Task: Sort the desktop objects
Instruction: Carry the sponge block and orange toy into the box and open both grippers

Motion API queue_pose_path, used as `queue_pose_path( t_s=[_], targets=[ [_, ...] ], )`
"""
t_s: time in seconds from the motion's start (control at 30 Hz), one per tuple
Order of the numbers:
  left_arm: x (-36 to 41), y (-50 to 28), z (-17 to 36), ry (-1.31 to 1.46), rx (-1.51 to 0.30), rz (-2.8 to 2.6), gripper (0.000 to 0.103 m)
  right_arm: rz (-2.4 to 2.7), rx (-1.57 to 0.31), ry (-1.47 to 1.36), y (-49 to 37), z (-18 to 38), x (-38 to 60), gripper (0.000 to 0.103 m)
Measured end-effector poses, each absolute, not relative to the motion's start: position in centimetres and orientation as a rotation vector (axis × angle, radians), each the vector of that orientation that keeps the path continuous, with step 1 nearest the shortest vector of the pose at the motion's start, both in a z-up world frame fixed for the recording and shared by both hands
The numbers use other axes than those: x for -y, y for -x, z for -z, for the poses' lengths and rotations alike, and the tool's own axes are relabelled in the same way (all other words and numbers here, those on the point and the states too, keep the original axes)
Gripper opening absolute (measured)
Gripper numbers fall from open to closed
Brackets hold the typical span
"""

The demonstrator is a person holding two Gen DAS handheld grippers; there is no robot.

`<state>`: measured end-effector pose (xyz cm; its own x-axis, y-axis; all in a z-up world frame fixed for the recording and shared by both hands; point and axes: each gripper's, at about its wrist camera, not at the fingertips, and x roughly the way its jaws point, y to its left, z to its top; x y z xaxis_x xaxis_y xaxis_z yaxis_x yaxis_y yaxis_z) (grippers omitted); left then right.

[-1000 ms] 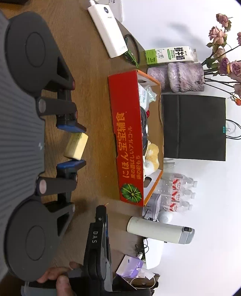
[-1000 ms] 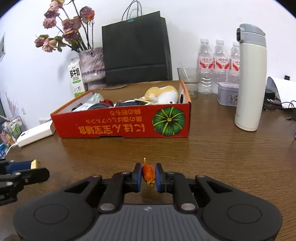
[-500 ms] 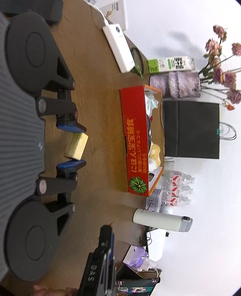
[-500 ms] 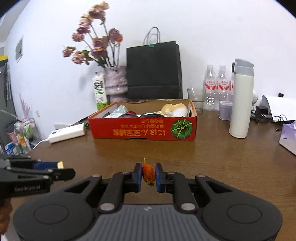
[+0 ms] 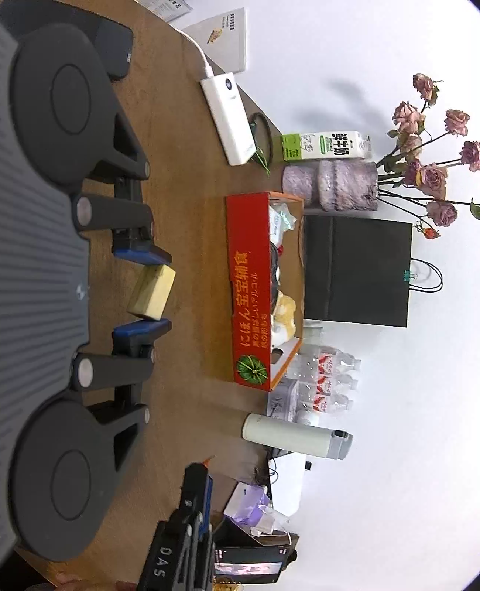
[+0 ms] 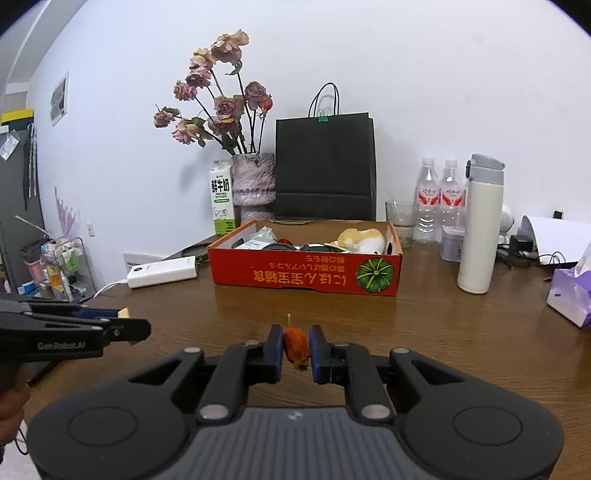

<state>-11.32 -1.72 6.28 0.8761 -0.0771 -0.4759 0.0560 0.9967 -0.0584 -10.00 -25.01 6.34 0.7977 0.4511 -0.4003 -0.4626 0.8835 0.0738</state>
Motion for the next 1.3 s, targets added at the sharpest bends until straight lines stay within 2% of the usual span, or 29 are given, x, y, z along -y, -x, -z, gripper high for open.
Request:
queue_pose_path(
  t_s=[0.2, 0.43, 0.73, 0.97, 1.03, 1.1, 1.13, 1.2, 1.3],
  targets=[
    [0.9, 6.2, -8.0, 0.008, -0.466, 0.073, 0.032, -0.495, -0.416, 0.013, 6.3, -7.5, 24.0, 0.014],
    [-0.7, -8.1, -11.3, -0.001, -0.493, 0.069, 0.032, -0.501, -0.396, -0.044, -5.0, -10.9, 21.8, 0.014],
    [-3.3, -24.3, -9.2, 0.031, -0.639, 0.031, 0.032, -0.534, -0.545, -0.128, -22.1, -9.5, 18.8, 0.014],
    [-3.2, -32.0, -6.2, -0.034, -0.732, -0.025, 0.032, -0.475, -0.714, -0.057, -30.9, -6.6, 14.5, 0.014],
    [-3.6, -33.2, -6.0, -0.039, -0.741, -0.021, 0.036, -0.456, -0.738, -0.031, -32.0, -5.9, 13.6, 0.016],
    [-4.0, -33.5, -6.1, -0.019, -0.745, -0.028, 0.054, -0.452, -0.767, 0.001, -32.6, -5.2, 12.9, 0.017],
    [-4.3, -33.2, -6.3, -0.003, -0.742, -0.030, 0.055, -0.449, -0.772, 0.009, -32.6, -5.2, 12.7, 0.020],
    [-4.6, -32.3, -7.0, 0.013, -0.739, -0.020, 0.055, -0.448, -0.769, 0.013, -32.0, -5.5, 12.9, 0.045],
    [-4.5, -29.9, -8.5, 0.018, -0.725, -0.017, 0.058, -0.438, -0.711, 0.002, -30.2, -7.1, 14.1, 0.052]
  ],
)
